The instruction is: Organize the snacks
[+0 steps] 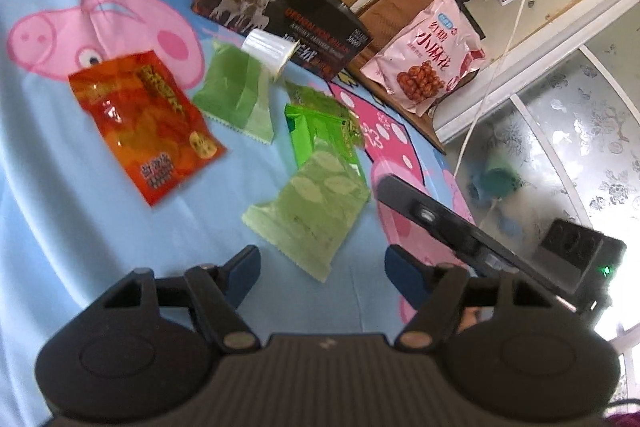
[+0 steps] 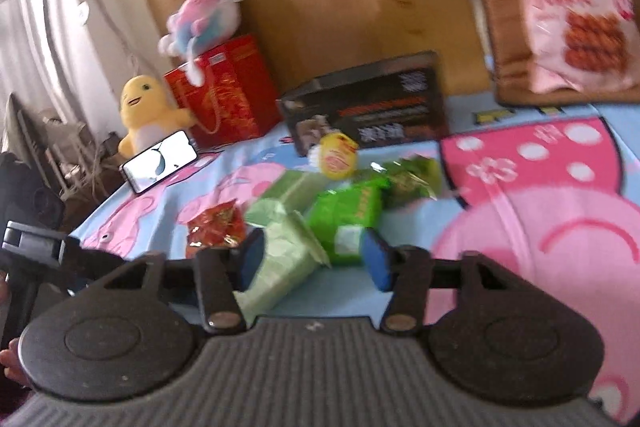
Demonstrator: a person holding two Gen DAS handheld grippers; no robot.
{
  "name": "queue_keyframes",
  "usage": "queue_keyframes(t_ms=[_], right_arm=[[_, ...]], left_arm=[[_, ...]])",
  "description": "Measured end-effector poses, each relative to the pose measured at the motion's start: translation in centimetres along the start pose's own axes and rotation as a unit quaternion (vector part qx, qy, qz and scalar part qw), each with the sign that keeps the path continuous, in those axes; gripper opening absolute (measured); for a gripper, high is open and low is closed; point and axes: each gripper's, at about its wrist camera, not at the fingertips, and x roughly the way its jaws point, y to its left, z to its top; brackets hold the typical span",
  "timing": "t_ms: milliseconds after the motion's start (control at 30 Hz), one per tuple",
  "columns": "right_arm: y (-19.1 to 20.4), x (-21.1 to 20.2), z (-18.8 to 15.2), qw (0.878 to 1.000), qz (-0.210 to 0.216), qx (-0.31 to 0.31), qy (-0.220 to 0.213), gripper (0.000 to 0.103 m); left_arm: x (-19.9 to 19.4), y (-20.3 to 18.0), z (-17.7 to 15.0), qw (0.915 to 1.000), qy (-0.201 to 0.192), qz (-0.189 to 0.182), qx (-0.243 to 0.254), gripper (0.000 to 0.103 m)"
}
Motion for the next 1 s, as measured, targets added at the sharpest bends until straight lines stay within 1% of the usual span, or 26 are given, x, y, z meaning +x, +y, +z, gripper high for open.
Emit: queue_keyframes(t_ms=[33, 67, 100, 167, 200, 233, 267, 333, 400, 467, 567, 600, 633, 667, 700, 733, 767, 833, 900, 1000], right_arm=[[0.2, 0.7, 0.1, 1.0, 0.003, -0.003, 0.004, 0.034], [0.2, 1.4, 0.0, 1.0, 0.004, 0.0, 0.013, 0.022], [0.1, 2.2, -0.1, 1.0, 0.007, 0.008, 0.029, 0.018], [-0.2, 3.1, -1.0, 0.998, 0.02, 0.027, 0.062, 0.018], [0.0, 2.7, -1.4, 0.997, 0.037, 0.03, 0.067, 0.018], [0.3, 2.0, -1.8, 0.996, 0.052, 0.027, 0.073, 0.018], [0.7, 1.4, -2.2, 0.995, 0.061, 0.016, 0.074, 0.021], [1.7, -0.2, -3.1, 0.996, 0.056, -0.019, 0.065, 0.022], [2.3, -1.0, -3.5, 0.996, 0.042, -0.051, 0.065, 0.032], [2.8, -1.3, -3.8, 0.994, 0.032, -0.077, 0.065, 0.035], [3.8, -0.7, -4.0, 0.99, 0.025, -0.119, 0.066, 0.054], [4.3, -0.3, -4.0, 0.988, 0.018, -0.139, 0.065, 0.054], [4.8, 0.4, -4.1, 0.985, 0.011, -0.158, 0.069, 0.054], [5.1, 1.1, -4.1, 0.982, 0.007, -0.172, 0.075, 0.053], [5.3, 1.8, -4.3, 0.98, 0.009, -0.184, 0.08, 0.052], [5.6, 2.2, -4.5, 0.978, 0.012, -0.193, 0.074, 0.048], [5.9, 2.4, -4.4, 0.977, 0.018, -0.199, 0.074, 0.039], [6.6, 2.6, -4.3, 0.976, 0.011, -0.207, 0.073, 0.036], [6.8, 2.4, -4.2, 0.975, 0.002, -0.216, 0.057, 0.032], [6.5, 1.8, -2.9, 0.978, -0.005, -0.207, 0.027, 0.03]], left_arm=[[0.1, -0.1, 0.1, 1.0, -0.002, 0.004, 0.002, 0.061], [0.2, -0.1, 0.2, 0.9999, -0.003, 0.009, 0.005, 0.055], [0.2, 0.0, 0.3, 0.9999, -0.003, 0.013, 0.004, 0.054], [-0.3, 0.4, 0.7, 0.9998, -0.011, 0.019, -0.004, 0.054], [-0.7, 0.6, 0.9, 0.9996, -0.017, 0.022, -0.005, 0.054], [-1.0, 0.9, 1.2, 0.9995, -0.021, 0.022, -0.007, 0.054], [-1.4, 1.1, 1.3, 0.9994, -0.026, 0.021, -0.01, 0.056], [-1.7, 1.3, 1.6, 0.9994, -0.029, 0.02, -0.007, 0.059], [-1.9, 1.1, 1.6, 0.9993, -0.029, 0.021, 0.003, 0.062], [-1.9, 0.6, 1.4, 0.9992, -0.027, 0.024, 0.017, 0.066], [-1.2, -0.3, 1.0, 0.9978, -0.015, 0.045, 0.045, 0.066], [-0.6, -0.4, 0.9, 0.9973, -0.006, 0.055, 0.049, 0.065], [-0.4, -0.5, 0.7, 0.997, -0.012, 0.054, 0.054, 0.065], [-0.1, -0.8, 0.5, 0.9968, -0.012, 0.054, 0.059, 0.059], [0.3, -1.0, 0.5, 0.9968, 0.0, 0.048, 0.064, 0.052], [0.4, -1.2, 0.6, 0.9964, 0.003, 0.054, 0.066, 0.052], [0.5, -1.5, 0.7, 0.9954, 0.0, 0.063, 0.072, 0.052], [0.2, -1.7, 1.5, 0.9955, -0.005, 0.058, 0.074, 0.052], [-0.3, -2.2, 2.6, 0.9958, -0.015, 0.046, 0.077, 0.052], [-0.7, -3.9, 5.0, 0.9928, -0.035, 0.039, 0.108, 0.052]])
